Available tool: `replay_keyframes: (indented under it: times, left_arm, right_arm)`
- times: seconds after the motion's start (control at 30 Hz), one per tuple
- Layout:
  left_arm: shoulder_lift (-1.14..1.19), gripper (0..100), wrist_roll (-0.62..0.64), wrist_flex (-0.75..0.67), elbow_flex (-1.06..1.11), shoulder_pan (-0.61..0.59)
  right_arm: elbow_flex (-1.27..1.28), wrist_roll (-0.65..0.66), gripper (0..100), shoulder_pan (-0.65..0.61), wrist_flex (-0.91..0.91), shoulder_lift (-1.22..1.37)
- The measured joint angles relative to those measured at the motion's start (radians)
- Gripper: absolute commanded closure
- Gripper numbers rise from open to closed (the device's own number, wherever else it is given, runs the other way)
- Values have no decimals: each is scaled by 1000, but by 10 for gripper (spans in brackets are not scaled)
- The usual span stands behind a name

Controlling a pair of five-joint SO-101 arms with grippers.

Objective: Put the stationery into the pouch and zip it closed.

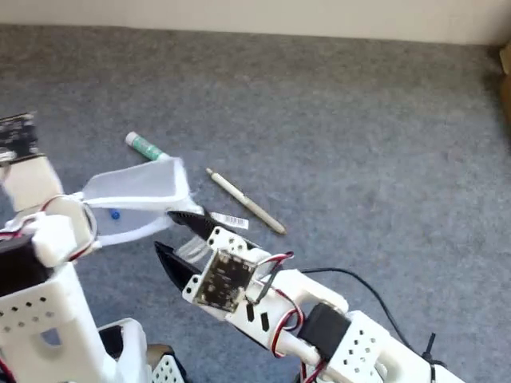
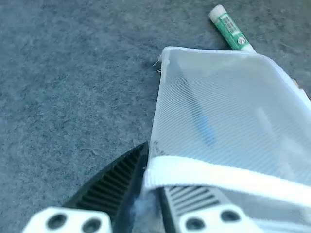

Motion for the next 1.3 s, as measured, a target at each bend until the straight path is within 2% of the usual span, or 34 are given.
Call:
replay_keyframes:
  times: [0.07,0.17,0.33,0.43,0.6,0.83,1.3]
  left_arm:
    - [0,993,-2,0,-2,-34]
    - [0,993,-2,0,-2,-49]
    - [0,993,-2,0,-2,-60]
    - [0,993,-2,0,-2,-60]
    - [0,993,-2,0,-2,-92]
    - [0,993,-2,0,-2,-195]
    - [0,993,-2,0,-2,-203]
  right_arm:
    - [-72,-6,853,2,124,3]
    - [-199,-91,853,28,288,3]
    - [-397,-204,853,127,465,3]
    - [-454,-213,853,198,486,2]
    - [-473,-213,853,247,488,72]
    - [-474,-215,853,307,488,376]
    - [-723,-215,851,358,488,956]
